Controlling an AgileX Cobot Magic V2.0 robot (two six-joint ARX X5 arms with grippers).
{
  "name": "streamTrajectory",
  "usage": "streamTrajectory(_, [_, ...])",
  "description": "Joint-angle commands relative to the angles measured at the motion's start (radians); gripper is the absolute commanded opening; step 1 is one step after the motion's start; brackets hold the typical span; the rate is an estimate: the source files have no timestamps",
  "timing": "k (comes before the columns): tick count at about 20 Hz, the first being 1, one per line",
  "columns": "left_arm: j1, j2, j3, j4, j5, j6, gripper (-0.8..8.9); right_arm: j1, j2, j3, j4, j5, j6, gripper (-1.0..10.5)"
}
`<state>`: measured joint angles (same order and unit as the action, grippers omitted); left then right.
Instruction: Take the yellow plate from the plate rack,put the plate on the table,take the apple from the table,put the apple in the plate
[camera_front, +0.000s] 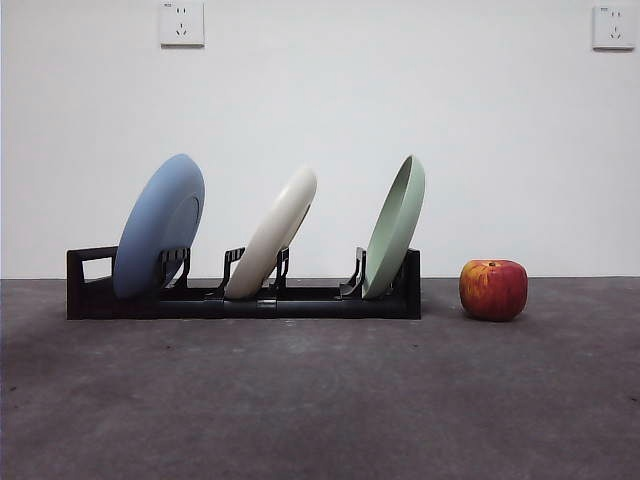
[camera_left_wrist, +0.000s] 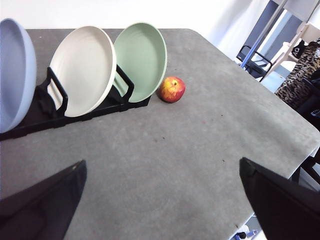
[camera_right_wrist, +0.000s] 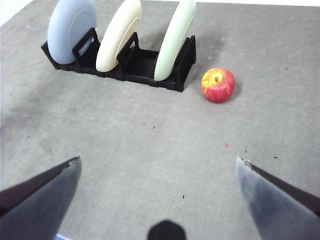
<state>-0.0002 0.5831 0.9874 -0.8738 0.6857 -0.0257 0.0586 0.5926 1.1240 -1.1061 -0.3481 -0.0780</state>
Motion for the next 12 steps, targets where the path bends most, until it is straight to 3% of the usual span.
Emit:
streamTrajectory(1, [-0.017,0.03,0.003,0.061,0.026,0.013,5.74,0.0,0.015,0.002,0.005,-0.005,-0.003,5.5])
streamTrajectory(10, [-0.168,0.358,0.004,0.44,0.046,0.012,5.74,0.0,0.107,0.002,0.005,-0.005,-0.002,5.5])
streamTrajectory(12, [-0.22,0.457,0.005,0.556,0.006,0.013,5.74,0.0,0.126,0.002,0.005,-0.005,-0.001,5.5])
